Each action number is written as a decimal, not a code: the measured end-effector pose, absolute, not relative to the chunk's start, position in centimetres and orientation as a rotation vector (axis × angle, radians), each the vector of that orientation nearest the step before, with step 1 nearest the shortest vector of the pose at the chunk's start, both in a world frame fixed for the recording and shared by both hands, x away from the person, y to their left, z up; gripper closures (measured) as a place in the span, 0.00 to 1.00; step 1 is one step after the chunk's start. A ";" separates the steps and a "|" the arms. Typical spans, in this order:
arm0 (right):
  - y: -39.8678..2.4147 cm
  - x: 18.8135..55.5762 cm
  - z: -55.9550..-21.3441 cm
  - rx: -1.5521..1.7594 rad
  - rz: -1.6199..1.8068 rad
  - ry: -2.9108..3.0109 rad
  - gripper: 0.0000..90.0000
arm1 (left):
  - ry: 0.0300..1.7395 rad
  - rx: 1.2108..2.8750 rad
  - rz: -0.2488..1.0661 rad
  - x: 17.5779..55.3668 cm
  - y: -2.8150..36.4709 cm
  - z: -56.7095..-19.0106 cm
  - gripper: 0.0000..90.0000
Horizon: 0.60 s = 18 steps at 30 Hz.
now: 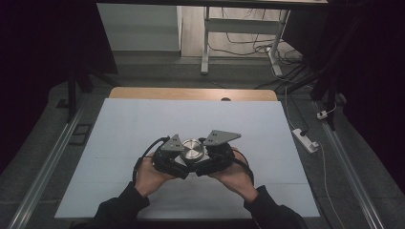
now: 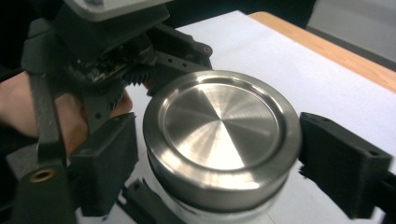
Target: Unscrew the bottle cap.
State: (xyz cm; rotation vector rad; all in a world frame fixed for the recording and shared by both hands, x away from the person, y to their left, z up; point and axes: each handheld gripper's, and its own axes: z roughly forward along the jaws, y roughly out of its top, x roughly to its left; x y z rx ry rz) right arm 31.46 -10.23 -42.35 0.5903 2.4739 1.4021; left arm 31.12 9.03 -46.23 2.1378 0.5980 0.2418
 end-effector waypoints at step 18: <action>-12.4 32.9 -42.1 0.258 1.614 2.634 0.22 | 0.385 2.158 0.091 30.7 8.7 -46.1 0.18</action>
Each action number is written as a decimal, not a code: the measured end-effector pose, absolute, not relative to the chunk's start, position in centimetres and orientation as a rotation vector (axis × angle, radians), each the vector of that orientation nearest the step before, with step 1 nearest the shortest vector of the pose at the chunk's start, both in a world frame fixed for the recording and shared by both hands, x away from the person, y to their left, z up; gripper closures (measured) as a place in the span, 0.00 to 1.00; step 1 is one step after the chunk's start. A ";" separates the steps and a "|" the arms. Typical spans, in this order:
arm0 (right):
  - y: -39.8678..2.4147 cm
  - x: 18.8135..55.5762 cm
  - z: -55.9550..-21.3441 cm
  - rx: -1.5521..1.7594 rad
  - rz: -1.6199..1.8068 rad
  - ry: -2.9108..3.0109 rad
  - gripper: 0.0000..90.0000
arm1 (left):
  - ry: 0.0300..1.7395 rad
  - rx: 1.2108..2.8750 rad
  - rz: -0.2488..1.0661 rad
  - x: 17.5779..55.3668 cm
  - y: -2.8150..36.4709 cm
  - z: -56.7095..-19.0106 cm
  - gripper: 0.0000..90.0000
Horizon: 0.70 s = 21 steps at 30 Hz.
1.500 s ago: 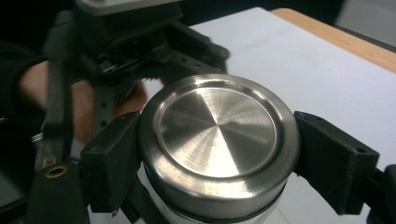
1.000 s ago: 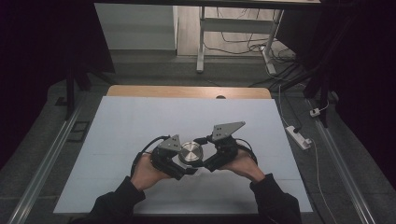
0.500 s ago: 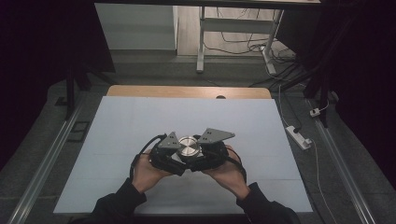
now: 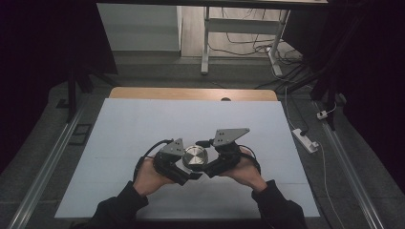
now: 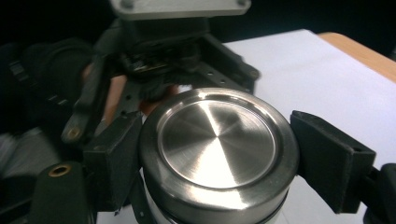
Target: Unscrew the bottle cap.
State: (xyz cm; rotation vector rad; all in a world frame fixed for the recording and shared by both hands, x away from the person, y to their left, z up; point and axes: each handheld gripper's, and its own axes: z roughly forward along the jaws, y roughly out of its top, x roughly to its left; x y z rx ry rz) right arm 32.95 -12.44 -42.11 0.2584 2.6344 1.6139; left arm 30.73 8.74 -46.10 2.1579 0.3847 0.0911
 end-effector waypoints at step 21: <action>-9.9 30.1 -41.8 0.601 1.353 2.413 0.20 | 0.543 2.151 0.214 30.5 8.5 -46.0 0.18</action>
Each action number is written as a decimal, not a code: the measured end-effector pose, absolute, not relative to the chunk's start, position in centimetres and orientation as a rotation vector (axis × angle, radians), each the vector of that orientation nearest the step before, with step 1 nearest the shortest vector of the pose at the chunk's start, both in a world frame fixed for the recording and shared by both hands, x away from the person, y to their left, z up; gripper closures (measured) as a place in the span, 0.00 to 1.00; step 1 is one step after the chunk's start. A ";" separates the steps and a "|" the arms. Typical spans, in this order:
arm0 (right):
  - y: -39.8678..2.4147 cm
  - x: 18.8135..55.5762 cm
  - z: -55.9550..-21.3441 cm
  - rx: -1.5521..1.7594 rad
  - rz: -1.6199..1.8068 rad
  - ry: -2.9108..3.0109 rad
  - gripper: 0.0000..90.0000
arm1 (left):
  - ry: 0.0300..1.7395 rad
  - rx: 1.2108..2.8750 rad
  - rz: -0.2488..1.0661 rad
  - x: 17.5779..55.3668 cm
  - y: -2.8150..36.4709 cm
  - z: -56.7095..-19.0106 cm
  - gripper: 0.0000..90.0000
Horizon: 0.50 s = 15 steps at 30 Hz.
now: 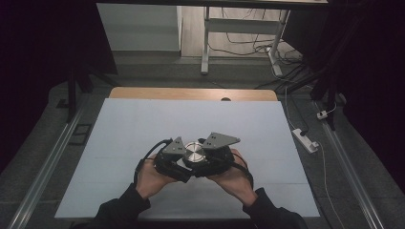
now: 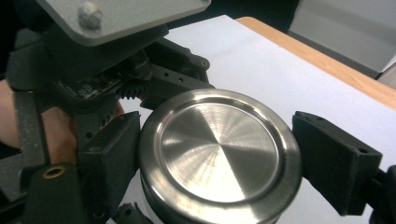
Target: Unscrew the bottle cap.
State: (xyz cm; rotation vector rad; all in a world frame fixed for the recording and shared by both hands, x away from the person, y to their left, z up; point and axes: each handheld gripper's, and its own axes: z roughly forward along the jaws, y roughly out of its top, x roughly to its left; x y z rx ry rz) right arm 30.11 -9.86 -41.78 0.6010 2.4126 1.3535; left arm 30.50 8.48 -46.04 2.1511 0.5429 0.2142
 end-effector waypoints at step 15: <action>-12.1 31.6 -41.0 0.258 1.548 2.643 0.22 | 0.313 2.147 0.054 30.2 8.7 -45.7 0.18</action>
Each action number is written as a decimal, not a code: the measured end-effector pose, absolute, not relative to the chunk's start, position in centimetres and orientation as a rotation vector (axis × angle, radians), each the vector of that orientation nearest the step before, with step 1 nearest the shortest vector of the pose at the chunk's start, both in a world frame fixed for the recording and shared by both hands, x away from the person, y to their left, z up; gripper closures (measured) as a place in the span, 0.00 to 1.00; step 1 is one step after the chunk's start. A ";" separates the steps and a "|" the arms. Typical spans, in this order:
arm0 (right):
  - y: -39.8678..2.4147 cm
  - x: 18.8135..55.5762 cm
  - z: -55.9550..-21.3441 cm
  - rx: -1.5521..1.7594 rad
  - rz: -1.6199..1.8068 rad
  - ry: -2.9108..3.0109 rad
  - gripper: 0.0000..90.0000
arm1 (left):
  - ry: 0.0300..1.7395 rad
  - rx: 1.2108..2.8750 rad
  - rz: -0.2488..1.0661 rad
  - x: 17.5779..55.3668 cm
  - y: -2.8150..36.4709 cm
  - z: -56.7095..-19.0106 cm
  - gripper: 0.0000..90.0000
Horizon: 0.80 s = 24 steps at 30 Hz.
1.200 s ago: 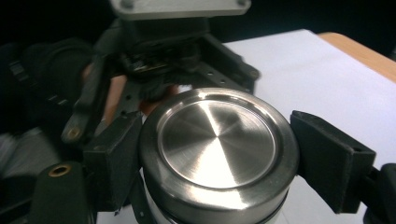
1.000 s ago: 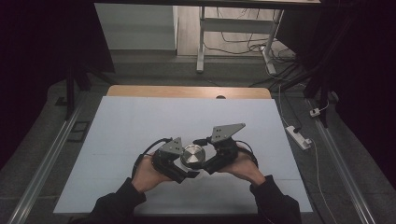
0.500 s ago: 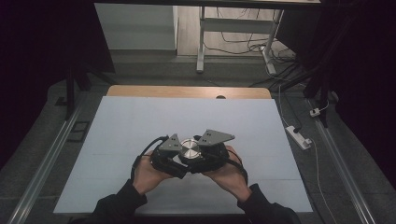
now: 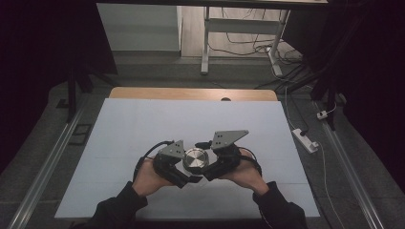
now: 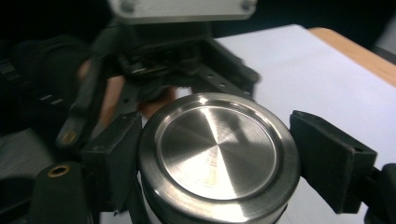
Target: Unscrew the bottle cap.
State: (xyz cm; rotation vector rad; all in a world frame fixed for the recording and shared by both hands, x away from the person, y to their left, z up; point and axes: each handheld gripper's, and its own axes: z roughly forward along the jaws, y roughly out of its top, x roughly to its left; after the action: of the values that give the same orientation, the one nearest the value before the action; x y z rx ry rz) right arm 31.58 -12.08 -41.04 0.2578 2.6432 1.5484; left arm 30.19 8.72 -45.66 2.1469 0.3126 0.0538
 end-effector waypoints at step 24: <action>-14.8 32.0 -39.1 0.172 1.552 2.521 0.26 | 0.395 2.088 0.093 30.6 10.0 -45.1 0.18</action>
State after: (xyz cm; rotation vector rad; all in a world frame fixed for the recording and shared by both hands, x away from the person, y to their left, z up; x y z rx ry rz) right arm 32.03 -14.82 -39.15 0.1725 2.5210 1.5519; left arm 30.58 10.02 -45.07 2.0876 0.3954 0.0935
